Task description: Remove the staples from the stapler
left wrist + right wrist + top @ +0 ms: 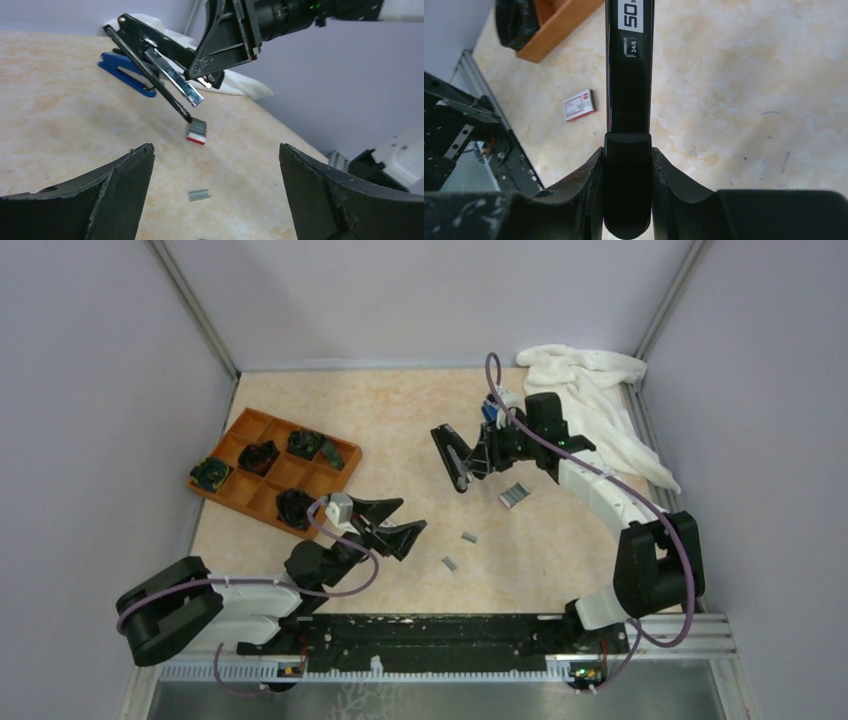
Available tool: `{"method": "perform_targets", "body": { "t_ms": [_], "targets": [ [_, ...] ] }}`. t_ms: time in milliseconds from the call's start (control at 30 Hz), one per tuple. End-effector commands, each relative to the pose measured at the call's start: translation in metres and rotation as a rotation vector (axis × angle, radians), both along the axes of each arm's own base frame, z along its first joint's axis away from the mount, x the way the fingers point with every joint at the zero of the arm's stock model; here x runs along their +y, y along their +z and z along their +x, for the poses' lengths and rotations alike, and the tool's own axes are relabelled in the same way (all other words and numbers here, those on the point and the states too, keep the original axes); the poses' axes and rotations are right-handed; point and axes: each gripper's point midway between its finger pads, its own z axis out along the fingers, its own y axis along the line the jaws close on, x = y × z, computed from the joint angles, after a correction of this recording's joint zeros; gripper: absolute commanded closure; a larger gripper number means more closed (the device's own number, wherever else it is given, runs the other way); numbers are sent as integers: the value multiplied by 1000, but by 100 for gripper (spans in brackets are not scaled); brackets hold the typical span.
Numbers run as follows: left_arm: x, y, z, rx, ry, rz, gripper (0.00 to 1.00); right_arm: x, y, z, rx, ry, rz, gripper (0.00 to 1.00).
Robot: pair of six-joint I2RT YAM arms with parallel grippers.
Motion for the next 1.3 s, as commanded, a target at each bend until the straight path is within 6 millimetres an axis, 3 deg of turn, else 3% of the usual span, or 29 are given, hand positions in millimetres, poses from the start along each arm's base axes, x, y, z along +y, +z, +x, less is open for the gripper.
{"method": "perform_targets", "body": {
  "t_ms": [0, 200, 567, 867, 1100, 1267],
  "targets": [
    [-1, 48, -29, -57, -153, -224, 1, 24, 74, -23, -164, 185, 248, 100],
    [4, 65, -35, -30, -181, -301, 1, 28, 92, -42, -173, 256, 344, 100],
    [18, 83, -35, -62, -137, -290, 1, 17, 103, -49, -151, 303, 468, 100],
    [5, 87, -27, -80, -149, -317, 1, 17, 95, -53, -79, 348, 540, 100],
    [-24, 94, -7, -77, -160, -346, 1, 19, 92, -55, -50, 367, 572, 100],
    [-19, 95, 4, -59, -163, -432, 1, 15, 96, -54, -57, 368, 575, 100]
  ]
}}
